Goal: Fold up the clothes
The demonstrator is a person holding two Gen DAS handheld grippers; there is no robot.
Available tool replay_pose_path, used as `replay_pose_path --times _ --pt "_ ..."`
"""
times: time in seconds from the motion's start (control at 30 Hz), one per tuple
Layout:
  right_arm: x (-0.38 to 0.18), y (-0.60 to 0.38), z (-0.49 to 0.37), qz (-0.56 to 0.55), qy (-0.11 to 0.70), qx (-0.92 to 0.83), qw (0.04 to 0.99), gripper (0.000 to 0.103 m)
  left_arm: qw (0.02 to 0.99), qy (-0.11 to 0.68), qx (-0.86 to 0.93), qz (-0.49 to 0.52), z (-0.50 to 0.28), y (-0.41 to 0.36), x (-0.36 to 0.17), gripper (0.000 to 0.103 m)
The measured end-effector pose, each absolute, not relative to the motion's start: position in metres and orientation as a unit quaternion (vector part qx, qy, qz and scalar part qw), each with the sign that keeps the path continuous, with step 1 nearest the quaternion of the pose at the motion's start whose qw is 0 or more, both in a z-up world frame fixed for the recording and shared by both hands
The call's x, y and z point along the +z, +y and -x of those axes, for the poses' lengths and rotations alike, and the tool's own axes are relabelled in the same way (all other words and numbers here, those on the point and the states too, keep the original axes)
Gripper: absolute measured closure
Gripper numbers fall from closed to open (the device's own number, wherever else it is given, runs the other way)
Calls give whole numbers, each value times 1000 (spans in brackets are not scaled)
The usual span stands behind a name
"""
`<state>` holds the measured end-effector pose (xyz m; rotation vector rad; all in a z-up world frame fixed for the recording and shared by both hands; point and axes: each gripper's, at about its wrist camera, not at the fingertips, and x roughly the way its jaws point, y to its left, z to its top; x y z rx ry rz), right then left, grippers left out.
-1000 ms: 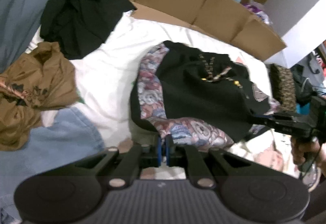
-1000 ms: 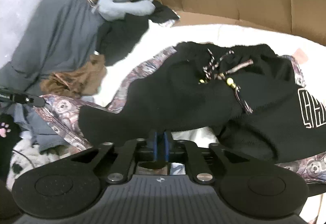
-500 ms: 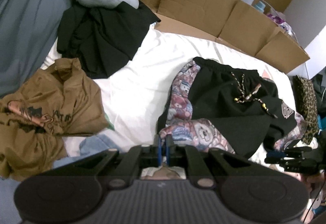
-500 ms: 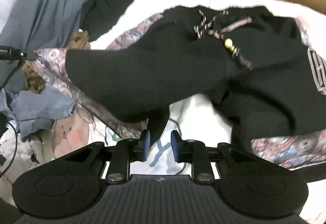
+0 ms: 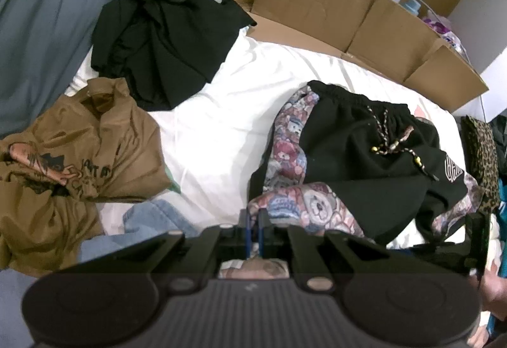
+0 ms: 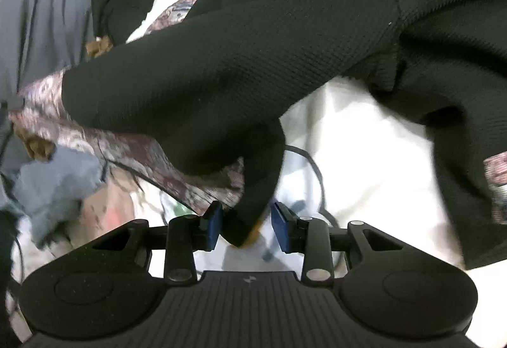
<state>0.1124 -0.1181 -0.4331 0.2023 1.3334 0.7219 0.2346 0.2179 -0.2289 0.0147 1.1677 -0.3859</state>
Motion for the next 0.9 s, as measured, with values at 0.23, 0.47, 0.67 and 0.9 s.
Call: replay_pose_path --times 0.23,0.47,0.67,0.9 --pt "-413 -131 -110 -101 597 343 718 103 818 547 -177 -3 -227 221 -221 99" --pt "-379 -144 -84 -73 601 380 699 103 822 546 -163 4 -214 229 -217 99" --pt "-364 -141 -63 -40 594 414 689 103 824 546 -153 13 -202 239 -212 99" --pt "-354 -141 -61 -15 584 460 668 103 822 552 -137 15 -190 254 -210 99"
